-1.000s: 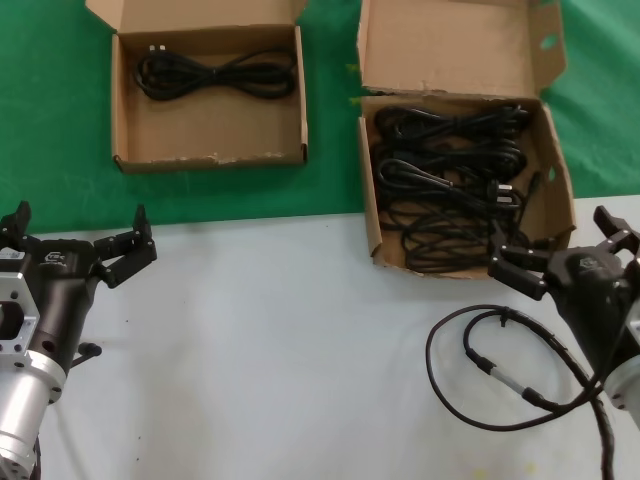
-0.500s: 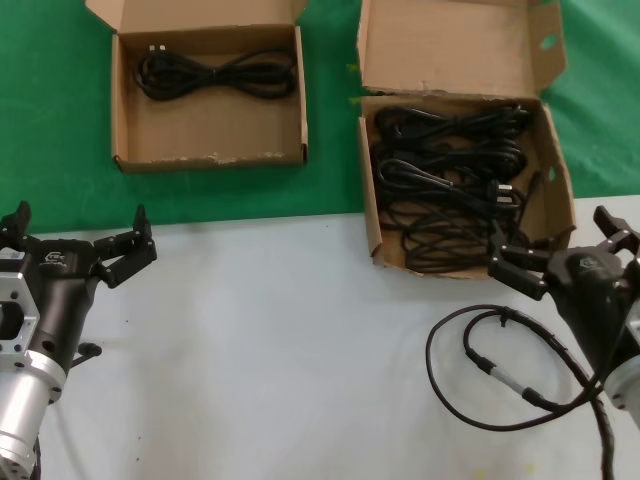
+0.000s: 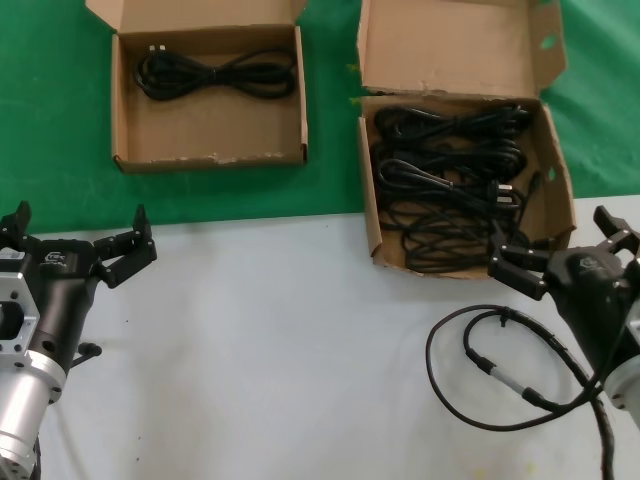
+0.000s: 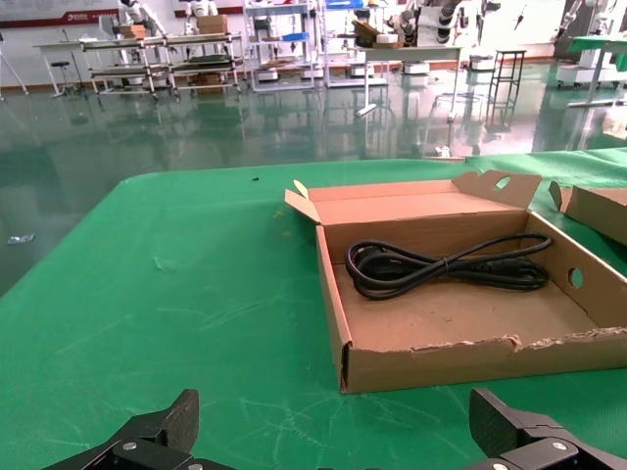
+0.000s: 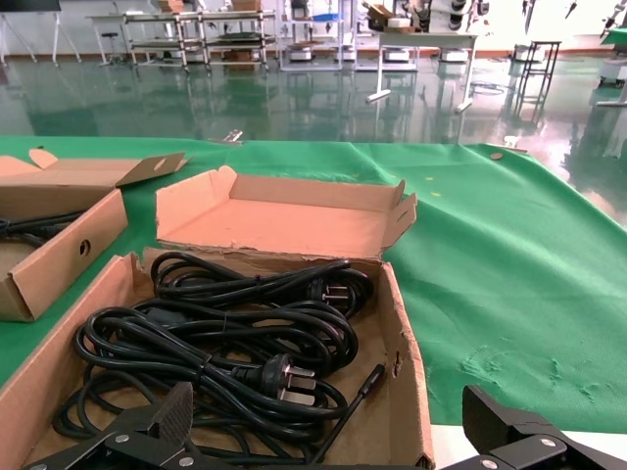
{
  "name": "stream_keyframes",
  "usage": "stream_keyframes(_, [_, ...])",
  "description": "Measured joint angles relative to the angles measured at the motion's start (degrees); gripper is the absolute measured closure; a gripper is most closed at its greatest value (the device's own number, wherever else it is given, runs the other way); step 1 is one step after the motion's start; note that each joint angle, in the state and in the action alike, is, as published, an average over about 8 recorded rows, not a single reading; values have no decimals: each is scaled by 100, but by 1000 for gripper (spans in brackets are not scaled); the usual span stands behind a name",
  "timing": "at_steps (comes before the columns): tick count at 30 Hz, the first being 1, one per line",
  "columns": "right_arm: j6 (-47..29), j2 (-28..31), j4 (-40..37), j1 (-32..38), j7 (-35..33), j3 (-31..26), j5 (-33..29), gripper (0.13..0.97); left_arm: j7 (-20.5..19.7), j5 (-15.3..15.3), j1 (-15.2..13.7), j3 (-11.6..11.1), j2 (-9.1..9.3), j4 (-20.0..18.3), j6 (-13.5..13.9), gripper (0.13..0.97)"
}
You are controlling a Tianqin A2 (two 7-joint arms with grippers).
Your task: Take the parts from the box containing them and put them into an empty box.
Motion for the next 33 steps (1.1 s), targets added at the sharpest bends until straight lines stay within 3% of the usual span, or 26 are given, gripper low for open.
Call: stream_keyframes(33, [0, 0, 0, 0, 0, 0, 0, 129, 0, 0, 0, 0, 0, 0, 0, 132])
